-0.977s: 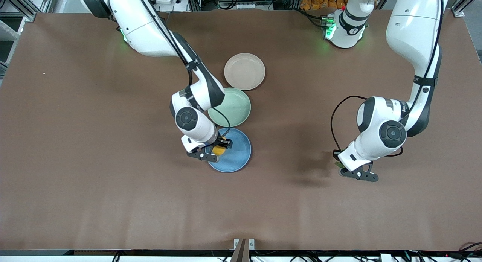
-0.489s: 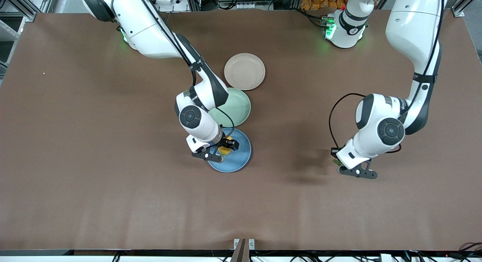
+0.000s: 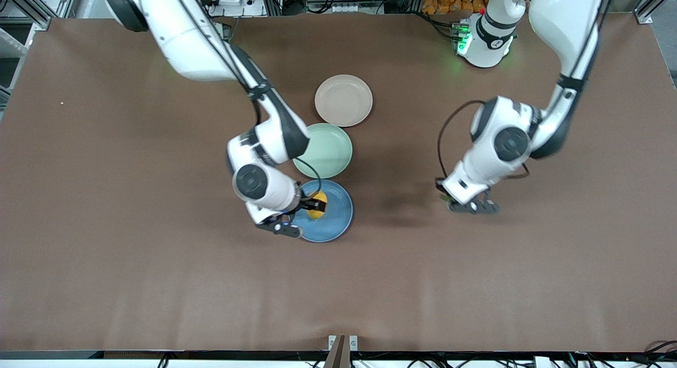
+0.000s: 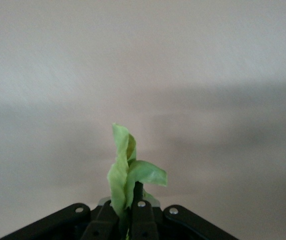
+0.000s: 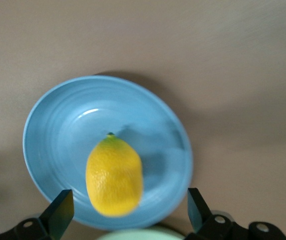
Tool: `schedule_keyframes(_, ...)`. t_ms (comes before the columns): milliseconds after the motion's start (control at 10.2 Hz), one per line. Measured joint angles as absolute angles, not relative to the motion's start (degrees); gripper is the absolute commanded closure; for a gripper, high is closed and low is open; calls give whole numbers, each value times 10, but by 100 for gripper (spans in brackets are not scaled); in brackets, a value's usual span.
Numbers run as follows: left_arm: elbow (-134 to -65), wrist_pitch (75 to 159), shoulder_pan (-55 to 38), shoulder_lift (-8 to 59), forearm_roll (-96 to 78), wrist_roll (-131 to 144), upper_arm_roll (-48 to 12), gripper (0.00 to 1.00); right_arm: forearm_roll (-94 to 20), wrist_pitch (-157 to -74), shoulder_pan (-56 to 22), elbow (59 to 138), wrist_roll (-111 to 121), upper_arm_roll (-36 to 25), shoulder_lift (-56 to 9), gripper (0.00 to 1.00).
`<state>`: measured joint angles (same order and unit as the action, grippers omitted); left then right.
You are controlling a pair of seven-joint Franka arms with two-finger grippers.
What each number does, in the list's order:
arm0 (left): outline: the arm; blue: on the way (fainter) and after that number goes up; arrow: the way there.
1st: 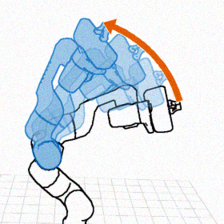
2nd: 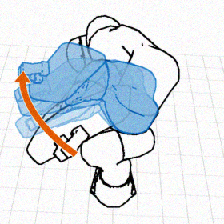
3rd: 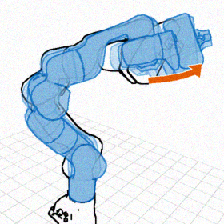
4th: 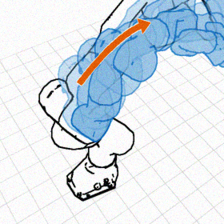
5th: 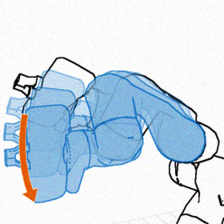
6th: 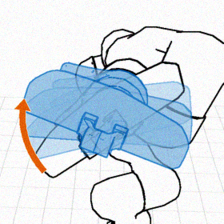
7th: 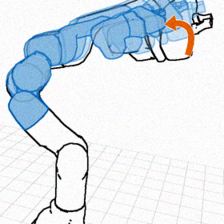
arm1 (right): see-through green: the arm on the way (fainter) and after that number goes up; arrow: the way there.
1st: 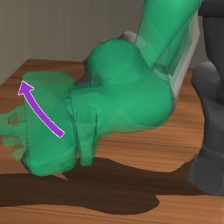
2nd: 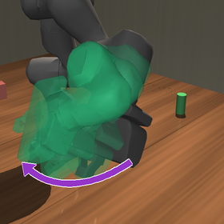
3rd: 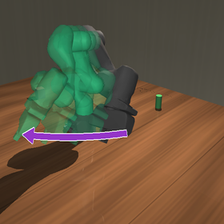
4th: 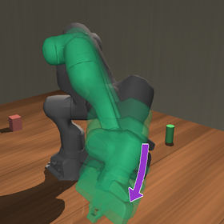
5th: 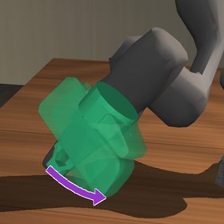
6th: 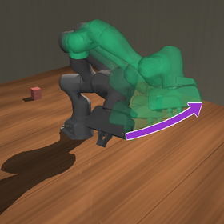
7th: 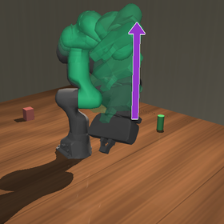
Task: Place lemon and lettuce in plates
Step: 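Open the right gripper to drop the lemon while the left gripper lifts lettuce, then carry the lettuce with the left gripper over the cream plate while the right gripper withdraws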
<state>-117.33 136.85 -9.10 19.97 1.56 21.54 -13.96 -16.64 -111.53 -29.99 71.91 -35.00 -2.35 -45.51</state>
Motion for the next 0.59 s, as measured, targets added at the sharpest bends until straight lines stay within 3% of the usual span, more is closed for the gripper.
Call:
schedule_keyframes(195, -1232, 1379, -93, 161, 15, 328, -213, 100, -166, -992, -234, 676, -267, -26, -433, 0)
schedule_keyframes(391, -1243, 1379, -98, 154, 15, 439, -300, 100, -162, -917, -175, 670, -196, -28, -409, 0)
schedule_keyframes(586, -1245, 1369, -120, 153, 15, 502, -339, 100, -126, -876, -138, 670, -148, -34, -394, 0)
